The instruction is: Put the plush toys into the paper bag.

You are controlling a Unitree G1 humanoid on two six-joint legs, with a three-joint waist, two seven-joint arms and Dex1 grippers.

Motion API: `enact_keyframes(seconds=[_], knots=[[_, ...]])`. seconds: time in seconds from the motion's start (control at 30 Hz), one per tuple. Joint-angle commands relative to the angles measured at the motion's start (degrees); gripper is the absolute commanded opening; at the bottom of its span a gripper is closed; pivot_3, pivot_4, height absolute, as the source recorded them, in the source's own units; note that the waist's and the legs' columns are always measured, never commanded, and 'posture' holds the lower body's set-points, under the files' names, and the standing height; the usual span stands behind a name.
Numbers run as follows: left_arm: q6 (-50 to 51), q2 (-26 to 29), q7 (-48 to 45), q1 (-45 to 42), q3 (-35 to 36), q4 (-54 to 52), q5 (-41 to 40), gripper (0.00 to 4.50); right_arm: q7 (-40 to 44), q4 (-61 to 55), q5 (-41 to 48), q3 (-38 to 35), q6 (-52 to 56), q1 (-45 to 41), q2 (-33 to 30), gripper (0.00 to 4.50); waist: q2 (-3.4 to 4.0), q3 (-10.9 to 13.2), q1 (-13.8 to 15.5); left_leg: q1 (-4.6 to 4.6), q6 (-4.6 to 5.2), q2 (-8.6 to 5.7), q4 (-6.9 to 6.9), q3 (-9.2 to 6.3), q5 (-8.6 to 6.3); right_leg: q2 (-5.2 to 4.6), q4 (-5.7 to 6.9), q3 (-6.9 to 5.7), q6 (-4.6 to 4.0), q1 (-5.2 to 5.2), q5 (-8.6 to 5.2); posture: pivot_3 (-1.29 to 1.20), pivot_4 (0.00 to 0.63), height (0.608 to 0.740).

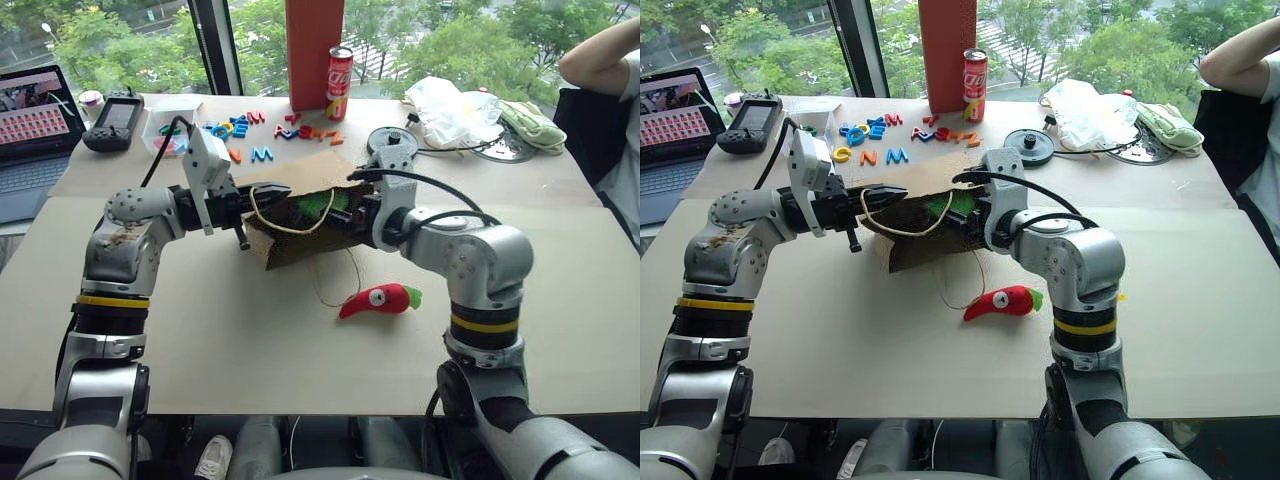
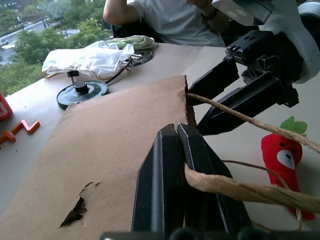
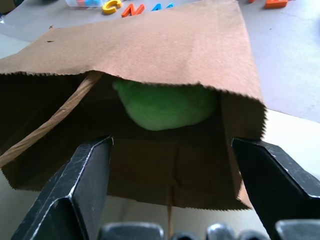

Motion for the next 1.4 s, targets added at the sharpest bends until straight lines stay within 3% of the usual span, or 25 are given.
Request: enact_keyframes(seconds=[0.03, 0.2, 0.27, 0.47, 0.67, 0.77, 1.1, 1.23, 1.4], knots=[[-1.56, 0.41, -0.21, -1.18, 0.85, -0.48, 0.08, 0.0, 11.4, -8.66, 4.58, 0.69, -2.26, 3.58, -13.08, 4.22, 0.0, 0.0, 0.07, 0.01, 0.02, 0.0, -0.01, 0.0, -0.01, 0.0, -0.04, 0.01, 0.0, 0.01, 0.0, 0.0, 0.15, 0.739], [-1.75, 0.3, -0.22, -1.44, 0.77, -0.18, 0.2, 0.0, 25.51, -17.69, 4.54, 9.24, -11.58, 13.86, -31.55, 4.22, -0.01, 0.0, 0.01, 0.05, 0.1, -0.02, -0.02, -0.05, -0.06, 0.0, -0.24, 0.05, 0.04, 0.02, -0.03, 0.0, 0.15, 0.739], [-1.79, 0.28, -0.29, -1.49, 0.77, -0.12, 0.26, 0.0, 27.3, -18.43, 2.61, 12.5, -14.86, 16.49, -35.01, 4.22, -0.01, 0.01, -0.12, 0.06, 0.1, -0.02, -0.01, -0.1, -0.06, 0.02, -0.24, 0.08, 0.04, 0.03, -0.04, 0.0, 0.15, 0.739], [-1.5, 0.44, -0.43, -1.4, 0.91, -0.38, 0.23, 0.0, 24.82, -13.34, -4.46, 19.89, -18.27, 16.58, -35.53, 4.22, -0.03, 0.01, -0.04, 0.22, 0.09, -0.03, 0.15, -0.29, -0.03, 0.01, -0.05, 0.2, 0.04, 0.1, -0.03, 0.0, 0.15, 0.739], [-1.25, 0.68, -0.49, -1.21, 0.98, -0.67, 0.22, 0.0, 23.68, -10.48, -6.97, 21.23, -17.69, 15.53, -33.22, 4.22, -0.03, 0.01, 0.25, 0.14, 0.12, -0.04, 0.18, -0.27, -0.02, 0.0, -0.06, 0.17, 0.04, 0.06, -0.03, 0.0, 0.15, 0.739], [-1.21, 0.73, -0.53, -1.22, 0.99, -0.7, 0.25, 0.0, 24.0, -10.02, -7.58, 22.0, -17.66, 16.04, -33.08, 3.46, -0.02, 0.01, 0.38, 0.08, 0.12, -0.04, 0.19, -0.2, -0.02, 0.0, -0.12, 0.13, 0.05, 0.05, -0.04, 0.0, 0.15, 0.739], [-1.17, 0.87, -0.58, -1.15, 1.15, -0.74, 0.23, 0.0, 25.13, -11.48, -6.92, 20.97, -17.13, 17.79, -34.03, 0.06, -0.02, 0.01, 0.68, 0.1, 0.13, -0.04, 0.19, -0.12, -0.03, 0.0, -0.09, 0.12, 0.05, 0.07, -0.04, 0.0, 0.15, 0.739], [-1.19, 0.91, -0.6, -1.06, 1.18, -0.84, 0.19, 0.0, 27.15, -14.34, -4.91, 16.59, -18.94, 20.21, -35.54, 0.01, -0.03, 0.01, 0.84, 0.09, 0.13, -0.04, 0.2, -0.13, -0.03, -0.01, -0.08, 0.12, 0.05, 0.07, -0.04, 0.0, 0.15, 0.739], [-1.39, 0.92, -0.57, -1.34, 1.14, -0.53, 0.33, 0.0, 31.82, -17.82, 2.18, 3.16, -20.54, 24.29, -36.37, 0.01, -0.03, 0.01, 1.39, 0.08, 0.13, -0.05, 0.21, -0.15, -0.03, -0.01, -0.11, 0.12, 0.06, 0.08, -0.04, 0.0, 0.15, 0.739]])
